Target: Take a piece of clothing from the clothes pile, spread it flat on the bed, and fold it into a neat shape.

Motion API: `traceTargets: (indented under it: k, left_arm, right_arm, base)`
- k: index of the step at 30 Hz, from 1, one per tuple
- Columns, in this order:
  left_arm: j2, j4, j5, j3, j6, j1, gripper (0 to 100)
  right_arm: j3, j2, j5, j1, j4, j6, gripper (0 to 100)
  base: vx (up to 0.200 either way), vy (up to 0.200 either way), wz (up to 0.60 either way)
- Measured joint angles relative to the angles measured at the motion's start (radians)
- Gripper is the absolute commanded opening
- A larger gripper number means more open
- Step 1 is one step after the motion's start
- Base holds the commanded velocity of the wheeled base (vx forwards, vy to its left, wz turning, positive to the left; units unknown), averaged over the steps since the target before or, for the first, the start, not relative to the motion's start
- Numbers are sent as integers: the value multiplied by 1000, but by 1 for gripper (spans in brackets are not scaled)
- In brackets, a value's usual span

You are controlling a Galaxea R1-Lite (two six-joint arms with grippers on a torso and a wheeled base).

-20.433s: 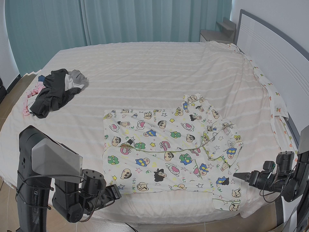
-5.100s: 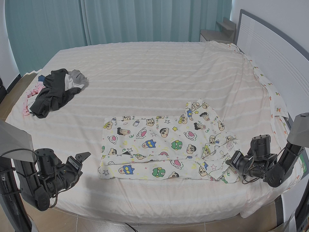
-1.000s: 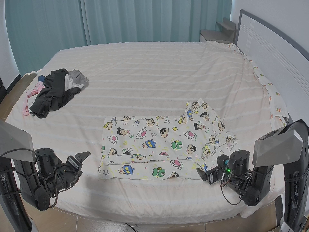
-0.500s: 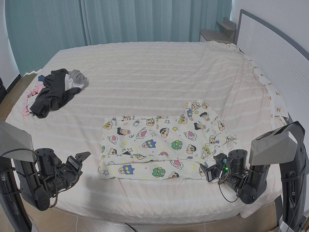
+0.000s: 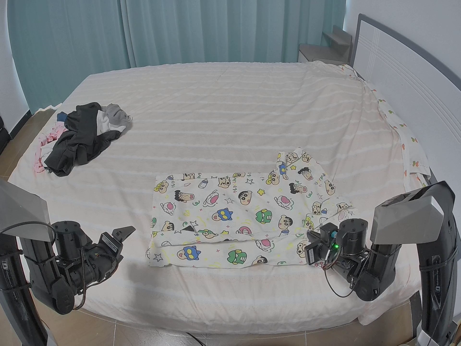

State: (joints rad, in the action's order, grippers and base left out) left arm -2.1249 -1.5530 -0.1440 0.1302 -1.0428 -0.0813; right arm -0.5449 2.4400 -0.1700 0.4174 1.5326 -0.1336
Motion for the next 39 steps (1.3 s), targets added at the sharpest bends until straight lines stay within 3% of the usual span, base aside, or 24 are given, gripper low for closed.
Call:
traceTargets:
  k: [12, 13, 25, 32, 39]
  left_arm:
    - [0, 0, 0, 0, 0, 0, 100]
    - [-1, 0, 0, 0, 0, 0, 100]
    - [1, 0, 0, -1, 0, 0, 100]
    - [6, 0, -1, -3, -2, 1, 100]
    - [12, 0, -2, -5, -1, 2, 100]
  right_arm:
    - [-49, -8, -41, 1, -5, 3, 0]
    - [-49, -8, -41, 1, -5, 5, 100]
    - [-30, -47, -39, -5, -1, 104, 100]
    - [91, -191, -21, -57, 0, 235, 100]
    - [221, -335, 47, -137, 0, 393, 100]
  base:
    - [0, 0, 0]
    - [0, 0, 0]
    - [0, 0, 0]
    - [0, 0, 0]
    - [200, 0, 0]
